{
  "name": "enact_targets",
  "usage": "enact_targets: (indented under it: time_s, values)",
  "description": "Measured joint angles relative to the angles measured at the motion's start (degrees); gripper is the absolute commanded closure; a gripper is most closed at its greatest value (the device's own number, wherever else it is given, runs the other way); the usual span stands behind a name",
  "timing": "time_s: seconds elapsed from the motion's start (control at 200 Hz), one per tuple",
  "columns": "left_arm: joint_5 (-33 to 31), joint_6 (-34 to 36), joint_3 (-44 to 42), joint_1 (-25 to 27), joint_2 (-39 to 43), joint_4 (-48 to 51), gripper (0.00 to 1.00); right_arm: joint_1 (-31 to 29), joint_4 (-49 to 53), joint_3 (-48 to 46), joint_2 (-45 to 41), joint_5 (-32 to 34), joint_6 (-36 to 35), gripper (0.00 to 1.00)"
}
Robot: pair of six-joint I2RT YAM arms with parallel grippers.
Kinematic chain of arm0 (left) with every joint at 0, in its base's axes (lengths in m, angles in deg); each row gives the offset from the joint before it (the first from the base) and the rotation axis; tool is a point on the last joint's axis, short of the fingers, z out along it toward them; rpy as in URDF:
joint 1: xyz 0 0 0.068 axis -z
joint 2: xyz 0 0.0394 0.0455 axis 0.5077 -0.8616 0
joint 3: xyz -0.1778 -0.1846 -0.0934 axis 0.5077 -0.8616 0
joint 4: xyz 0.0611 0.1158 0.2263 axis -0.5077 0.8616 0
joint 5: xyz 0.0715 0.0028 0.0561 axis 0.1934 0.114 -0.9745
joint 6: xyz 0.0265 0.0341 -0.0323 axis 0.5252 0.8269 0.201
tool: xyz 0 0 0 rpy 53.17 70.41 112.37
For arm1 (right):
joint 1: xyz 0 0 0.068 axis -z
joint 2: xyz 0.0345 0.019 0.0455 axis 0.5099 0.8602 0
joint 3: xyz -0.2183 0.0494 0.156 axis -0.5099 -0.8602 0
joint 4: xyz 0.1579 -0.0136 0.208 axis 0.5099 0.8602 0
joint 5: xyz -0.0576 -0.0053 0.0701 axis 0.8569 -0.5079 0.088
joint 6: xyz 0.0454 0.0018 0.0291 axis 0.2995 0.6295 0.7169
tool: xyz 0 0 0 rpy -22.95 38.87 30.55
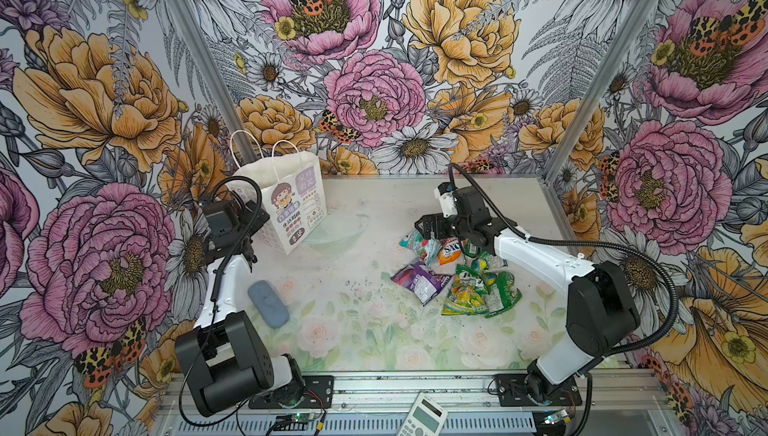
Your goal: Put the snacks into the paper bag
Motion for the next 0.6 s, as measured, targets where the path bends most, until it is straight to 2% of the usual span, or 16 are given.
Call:
enact_targets:
  time_s: [0.265,0.6]
  values:
    - [0.0,0.1,0.0,2.5,0.0,-0.1,0.01,0.0,0.0,0.0,0.0,0.6,-0.4,0.00]
    - [-0.7,-0.1,0.0,11.7,1.5,1.7,0.01,-0.1,0.0,0.0,0.0,1.6,-1.5,0.00]
